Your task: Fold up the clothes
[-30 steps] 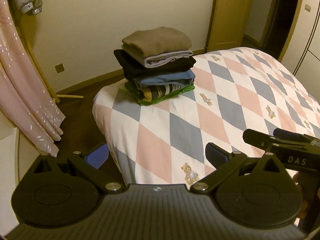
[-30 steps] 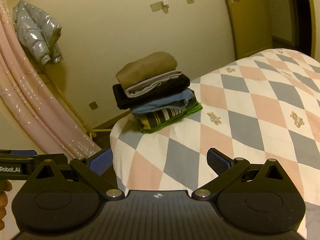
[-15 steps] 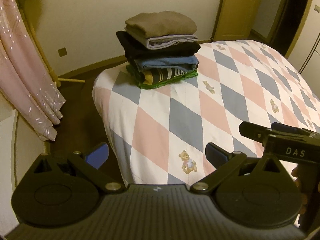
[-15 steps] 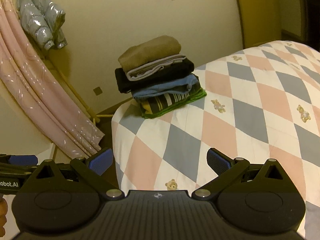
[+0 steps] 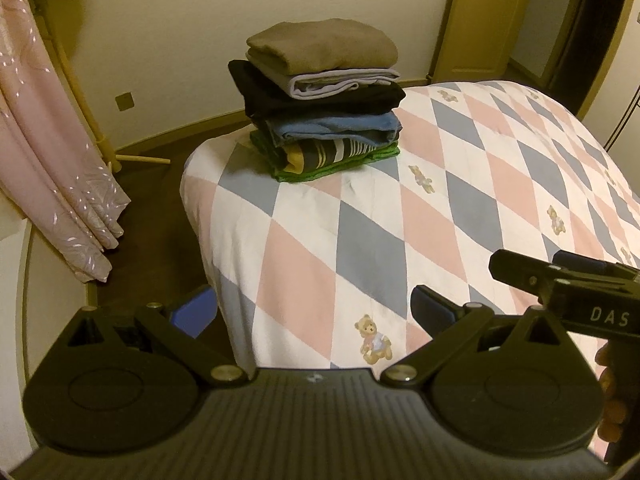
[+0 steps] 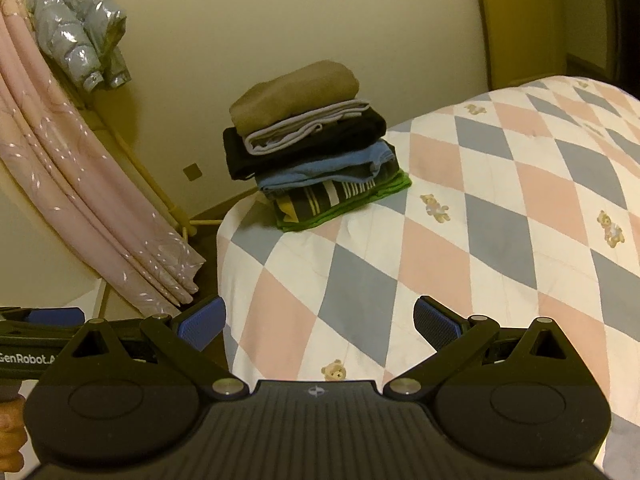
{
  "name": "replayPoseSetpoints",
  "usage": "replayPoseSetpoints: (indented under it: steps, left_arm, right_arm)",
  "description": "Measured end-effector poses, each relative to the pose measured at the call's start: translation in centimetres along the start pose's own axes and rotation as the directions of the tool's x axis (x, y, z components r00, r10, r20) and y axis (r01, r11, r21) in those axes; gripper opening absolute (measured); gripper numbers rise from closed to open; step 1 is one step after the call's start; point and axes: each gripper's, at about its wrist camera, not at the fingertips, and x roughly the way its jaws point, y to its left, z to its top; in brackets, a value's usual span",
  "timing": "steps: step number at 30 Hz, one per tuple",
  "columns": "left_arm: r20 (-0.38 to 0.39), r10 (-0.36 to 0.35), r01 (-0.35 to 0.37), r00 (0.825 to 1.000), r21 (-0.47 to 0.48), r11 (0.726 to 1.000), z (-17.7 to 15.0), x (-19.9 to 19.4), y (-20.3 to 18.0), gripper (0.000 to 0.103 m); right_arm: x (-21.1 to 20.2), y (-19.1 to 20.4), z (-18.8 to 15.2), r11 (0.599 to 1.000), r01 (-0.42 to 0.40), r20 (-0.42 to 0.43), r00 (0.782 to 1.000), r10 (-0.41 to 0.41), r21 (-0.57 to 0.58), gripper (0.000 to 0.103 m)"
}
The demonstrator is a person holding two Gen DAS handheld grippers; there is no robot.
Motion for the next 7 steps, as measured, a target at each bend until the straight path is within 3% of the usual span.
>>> replayPoseSetpoints:
  steps: [7]
  left_arm:
    - [0.027,-0.012,0.011,1.000,0.023,1.000,0.78,0.25,-0.89,0.102]
  right_arm:
    - [0.00,-0.78,0.95,1.000,0.005,0.018,1.000,-0.006,0.012,0.103]
